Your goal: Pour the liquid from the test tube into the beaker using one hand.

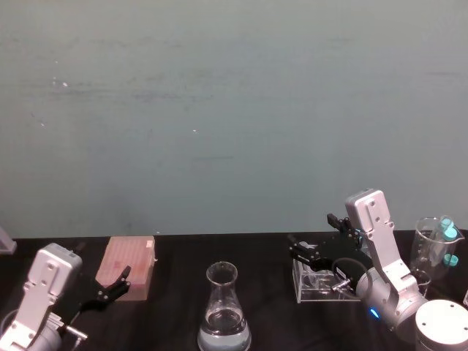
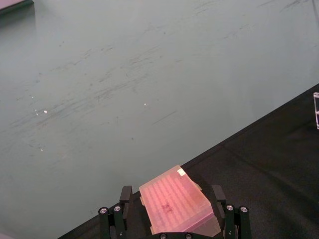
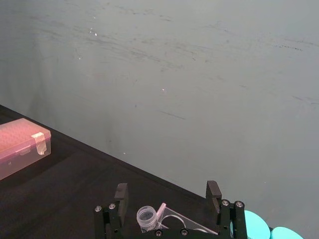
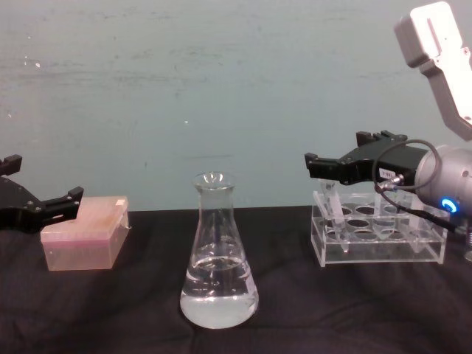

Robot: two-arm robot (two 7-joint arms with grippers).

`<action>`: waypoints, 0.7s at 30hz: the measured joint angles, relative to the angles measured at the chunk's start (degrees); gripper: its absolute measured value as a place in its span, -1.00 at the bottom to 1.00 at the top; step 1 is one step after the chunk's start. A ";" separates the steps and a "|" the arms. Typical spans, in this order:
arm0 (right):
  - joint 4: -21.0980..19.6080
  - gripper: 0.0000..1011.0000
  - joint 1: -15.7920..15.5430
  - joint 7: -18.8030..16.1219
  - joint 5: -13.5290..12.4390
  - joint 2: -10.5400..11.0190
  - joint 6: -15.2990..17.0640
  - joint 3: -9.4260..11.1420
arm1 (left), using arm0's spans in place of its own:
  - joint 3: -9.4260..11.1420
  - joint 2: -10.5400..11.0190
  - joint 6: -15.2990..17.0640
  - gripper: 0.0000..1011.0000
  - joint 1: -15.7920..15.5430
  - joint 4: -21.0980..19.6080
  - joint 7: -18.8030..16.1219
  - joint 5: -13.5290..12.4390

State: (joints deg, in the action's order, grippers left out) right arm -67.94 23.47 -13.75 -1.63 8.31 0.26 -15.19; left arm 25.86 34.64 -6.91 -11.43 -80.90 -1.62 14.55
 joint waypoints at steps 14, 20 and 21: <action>0.00 0.98 0.00 0.00 -0.01 0.00 0.00 0.00 | 0.00 0.00 0.00 0.98 0.00 0.00 0.00 0.00; 0.00 0.98 0.00 0.00 -0.01 0.00 0.00 0.00 | 0.00 0.00 0.00 0.98 0.00 0.00 0.00 0.00; 0.00 0.98 0.00 0.00 -0.01 0.00 0.00 0.00 | 0.00 0.00 0.00 0.98 0.00 0.00 0.00 0.00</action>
State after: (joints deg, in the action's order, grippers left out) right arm -67.93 23.47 -13.75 -1.64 8.31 0.26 -15.18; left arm 25.86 34.65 -6.90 -11.43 -80.90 -1.62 14.55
